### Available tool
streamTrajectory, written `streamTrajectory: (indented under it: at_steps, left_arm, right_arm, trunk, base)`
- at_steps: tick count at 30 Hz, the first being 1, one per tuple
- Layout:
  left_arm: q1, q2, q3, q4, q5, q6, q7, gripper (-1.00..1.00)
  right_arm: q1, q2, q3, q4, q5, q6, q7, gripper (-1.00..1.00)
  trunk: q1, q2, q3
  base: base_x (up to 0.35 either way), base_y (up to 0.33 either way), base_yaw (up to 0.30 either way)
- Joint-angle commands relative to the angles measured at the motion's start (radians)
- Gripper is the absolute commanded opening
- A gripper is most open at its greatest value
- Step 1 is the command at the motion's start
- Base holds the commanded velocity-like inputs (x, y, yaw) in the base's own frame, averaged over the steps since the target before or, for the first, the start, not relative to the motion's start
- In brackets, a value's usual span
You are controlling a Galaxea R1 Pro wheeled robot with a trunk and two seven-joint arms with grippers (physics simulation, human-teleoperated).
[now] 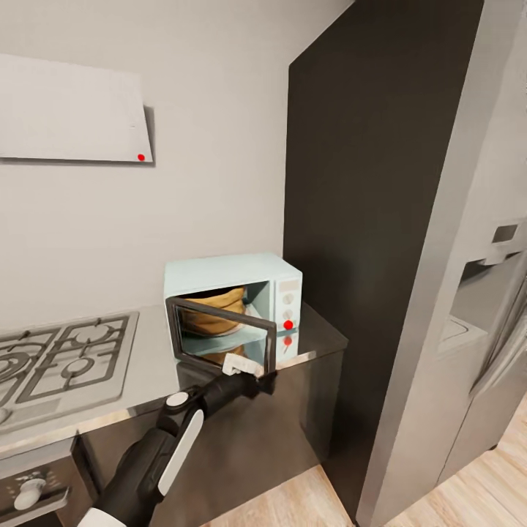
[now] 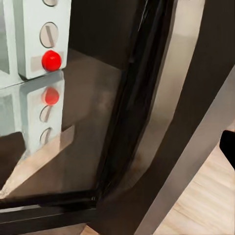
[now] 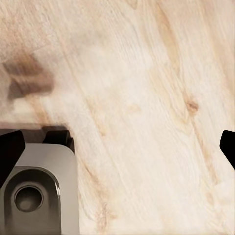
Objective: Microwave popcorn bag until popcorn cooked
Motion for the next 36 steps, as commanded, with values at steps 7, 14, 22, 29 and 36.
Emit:
streamTrajectory:
  at_steps: [7,14,22,29,36]
  left_arm:
    - [-0.001,0.002,0.000,-0.038,0.012,-0.024,0.156,1.00]
    - [-0.001,-0.002,-0.002,-0.029,0.011,-0.023,0.158,1.00]
    - [-0.001,-0.003,-0.002,-0.029,0.012,-0.024,0.158,1.00]
    - [-0.001,-0.003,-0.001,-0.029,0.012,-0.024,0.158,1.00]
    - [0.000,-0.003,-0.001,-0.028,0.012,-0.024,0.158,1.00]
  right_arm:
    - [-0.001,-0.001,-0.009,0.003,0.008,-0.005,0.002,1.00]
    - [-0.001,0.000,-0.009,0.003,0.008,-0.006,0.002,1.00]
    - [-0.001,0.000,-0.009,0.003,0.008,-0.006,0.003,1.00]
    - [-0.001,0.001,-0.009,0.003,0.008,-0.006,0.003,1.00]
    - [-0.001,0.001,-0.009,0.003,0.008,-0.006,0.003,1.00]
  trunk:
    - [0.000,-0.001,-0.001]
    - [0.000,-0.001,-0.001]
    - [0.000,-0.001,-0.001]
    - [0.000,-0.001,-0.001]
    - [0.000,-0.001,-0.001]
  base:
    - [0.000,0.000,-0.001]
    - [0.094,0.000,0.000]
    - [0.300,0.000,0.000]
    - [0.285,0.000,0.000]
    - [0.264,0.000,0.000]
